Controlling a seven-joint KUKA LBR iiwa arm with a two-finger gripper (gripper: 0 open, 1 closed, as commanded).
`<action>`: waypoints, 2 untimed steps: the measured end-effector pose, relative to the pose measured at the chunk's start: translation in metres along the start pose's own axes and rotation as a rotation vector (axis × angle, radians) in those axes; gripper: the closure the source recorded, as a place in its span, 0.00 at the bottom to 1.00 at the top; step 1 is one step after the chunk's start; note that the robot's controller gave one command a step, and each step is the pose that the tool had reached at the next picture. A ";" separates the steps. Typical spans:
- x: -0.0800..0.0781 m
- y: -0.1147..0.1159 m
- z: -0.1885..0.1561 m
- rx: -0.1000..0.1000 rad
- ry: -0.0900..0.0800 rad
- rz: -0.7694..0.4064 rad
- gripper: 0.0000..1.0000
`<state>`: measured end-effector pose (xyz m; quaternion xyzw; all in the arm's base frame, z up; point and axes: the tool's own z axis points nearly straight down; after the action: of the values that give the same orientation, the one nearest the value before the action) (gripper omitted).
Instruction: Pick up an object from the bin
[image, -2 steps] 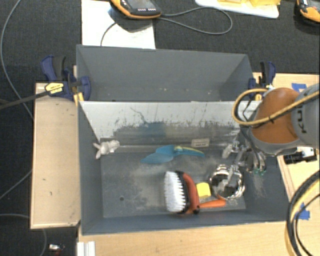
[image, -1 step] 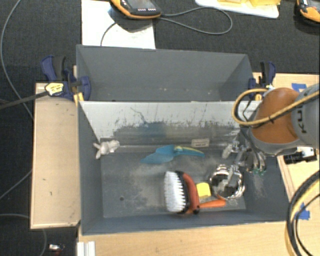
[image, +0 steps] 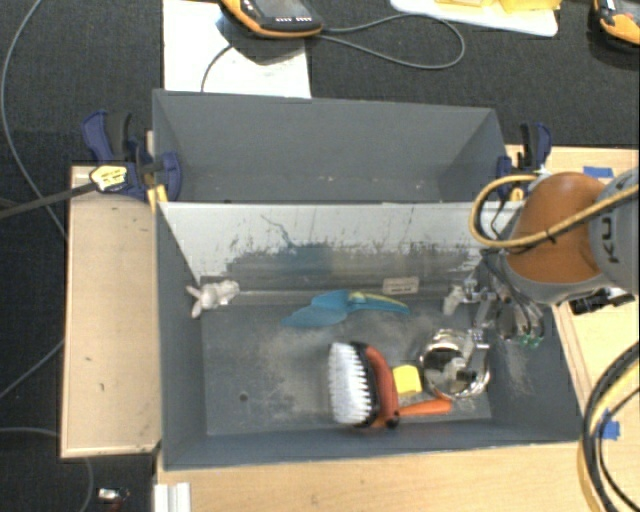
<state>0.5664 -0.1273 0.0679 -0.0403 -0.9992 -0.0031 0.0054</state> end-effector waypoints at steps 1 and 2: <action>0.002 -0.004 0.001 -0.001 0.001 -0.072 0.00; -0.006 -0.020 0.000 0.000 -0.003 0.121 0.00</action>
Offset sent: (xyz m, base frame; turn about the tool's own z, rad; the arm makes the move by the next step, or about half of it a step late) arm 0.0033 -0.0201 0.0021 0.1206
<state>0.5706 -0.1474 0.0673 -0.1009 -0.9949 -0.0026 0.0041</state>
